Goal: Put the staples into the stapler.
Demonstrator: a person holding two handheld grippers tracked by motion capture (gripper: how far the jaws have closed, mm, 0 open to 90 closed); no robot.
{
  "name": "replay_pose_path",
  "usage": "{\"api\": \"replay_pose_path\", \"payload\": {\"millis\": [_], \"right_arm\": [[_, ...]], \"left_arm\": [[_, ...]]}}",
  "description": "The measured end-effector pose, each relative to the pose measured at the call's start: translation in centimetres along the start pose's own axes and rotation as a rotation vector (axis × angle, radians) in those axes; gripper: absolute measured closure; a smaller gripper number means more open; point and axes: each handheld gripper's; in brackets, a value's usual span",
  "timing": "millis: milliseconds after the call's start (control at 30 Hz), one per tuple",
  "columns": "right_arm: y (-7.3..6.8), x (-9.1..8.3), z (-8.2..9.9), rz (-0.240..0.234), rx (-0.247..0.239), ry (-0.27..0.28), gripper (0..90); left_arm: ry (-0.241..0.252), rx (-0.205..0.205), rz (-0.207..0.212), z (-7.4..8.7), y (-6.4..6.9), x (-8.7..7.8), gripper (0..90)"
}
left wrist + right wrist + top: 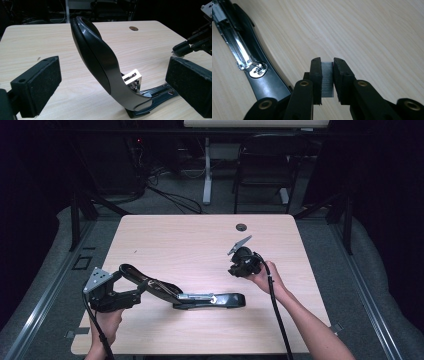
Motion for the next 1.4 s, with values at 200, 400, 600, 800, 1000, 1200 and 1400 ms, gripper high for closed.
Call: {"api": "replay_pose_path", "payload": {"millis": [200,400,600,800,1000,1200,1400], "right_arm": [[-0.9,0.0,-0.4,-0.031,-0.028,0.004,78.2],[-1.6,0.0,-0.7,-0.050,-0.047,0.011,78.2],[-2.5,-0.3,-1.1,-0.075,-0.071,0.030,78.2],[-3.3,-0.5,-1.4,-0.117,-0.097,0.037,78.2],[-4.4,-0.4,-1.7,-0.160,-0.123,0.048,78.2],[-5.2,-0.3,-2.0,-0.197,-0.157,0.043,78.2],[-5.8,-0.1,-2.2,-0.236,-0.180,0.047,78.2]], "left_arm": [[0.021,-0.011,-0.002,-0.1,0.0,-0.1,1.4],[0.054,-0.003,-0.011,-0.4,0.1,-0.5,7.2],[0.069,-0.003,-0.034,-0.5,0.1,-0.6,16.5],[0.097,0.000,-0.066,-0.4,0.3,-0.7,33.3],[0.111,-0.004,-0.101,-0.4,0.3,-0.9,49.4],[0.097,-0.017,-0.130,-0.4,0.4,-0.7,58.5],[0.101,-0.028,-0.128,-0.5,0.3,-0.5,59.6]]}}
Point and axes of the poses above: each handheld gripper's, and its own axes: x roughly forward along the jaws, z roughly out of its underside, y roughly to its right, and after that the axes turned 10 degrees about x, right-handed
